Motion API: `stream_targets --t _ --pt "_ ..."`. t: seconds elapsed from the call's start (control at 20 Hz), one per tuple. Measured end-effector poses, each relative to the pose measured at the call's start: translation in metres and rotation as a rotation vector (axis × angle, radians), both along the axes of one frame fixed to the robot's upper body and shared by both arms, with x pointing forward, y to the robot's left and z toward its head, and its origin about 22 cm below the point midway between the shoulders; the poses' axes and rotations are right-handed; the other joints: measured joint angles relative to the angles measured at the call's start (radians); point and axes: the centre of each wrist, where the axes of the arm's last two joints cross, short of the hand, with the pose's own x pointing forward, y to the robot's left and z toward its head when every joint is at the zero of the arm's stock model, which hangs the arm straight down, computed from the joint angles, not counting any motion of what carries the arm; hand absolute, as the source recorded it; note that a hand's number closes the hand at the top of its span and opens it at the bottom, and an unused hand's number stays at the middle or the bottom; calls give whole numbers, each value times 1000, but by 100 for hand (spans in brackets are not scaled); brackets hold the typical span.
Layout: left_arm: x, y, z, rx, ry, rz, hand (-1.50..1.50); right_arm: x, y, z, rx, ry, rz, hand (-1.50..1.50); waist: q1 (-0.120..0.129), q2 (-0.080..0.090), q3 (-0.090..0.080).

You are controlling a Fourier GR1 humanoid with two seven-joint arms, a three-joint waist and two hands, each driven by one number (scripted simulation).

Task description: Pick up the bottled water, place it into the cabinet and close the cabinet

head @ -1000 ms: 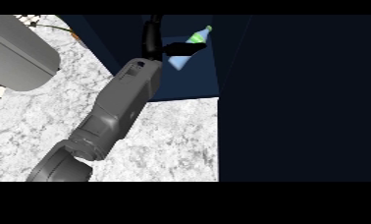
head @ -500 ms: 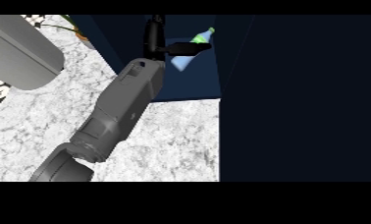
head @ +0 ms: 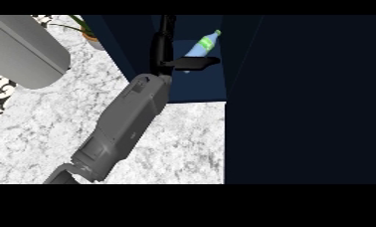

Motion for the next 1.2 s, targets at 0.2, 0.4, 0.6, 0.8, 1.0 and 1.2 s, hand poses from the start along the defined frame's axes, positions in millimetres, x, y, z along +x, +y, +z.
stream_targets --t 0.2,0.4,0.6,0.8,1.0,1.2 --pt "-27 -10 -12 -35 18 -51 -150 0 1 -2 19 -4 -14 -150 19 -5 0" --pt "-61 -16 -28 -68 23 -89 -150 0 3 -3 29 9 -26 -150 32 -6 0" --pt "-96 -20 -39 -114 21 -110 -150 -2 4 -3 37 9 -31 -150 39 -6 0" --pt "-135 -20 -43 -154 28 -141 150 0 2 -2 30 1 -41 -150 45 -5 0" --pt "-169 -10 -46 -160 45 -199 150 1 3 -2 27 6 -1 150 45 -4 1" --pt "-196 11 -47 -155 47 -232 150 1 6 -3 22 29 65 150 43 -4 0"
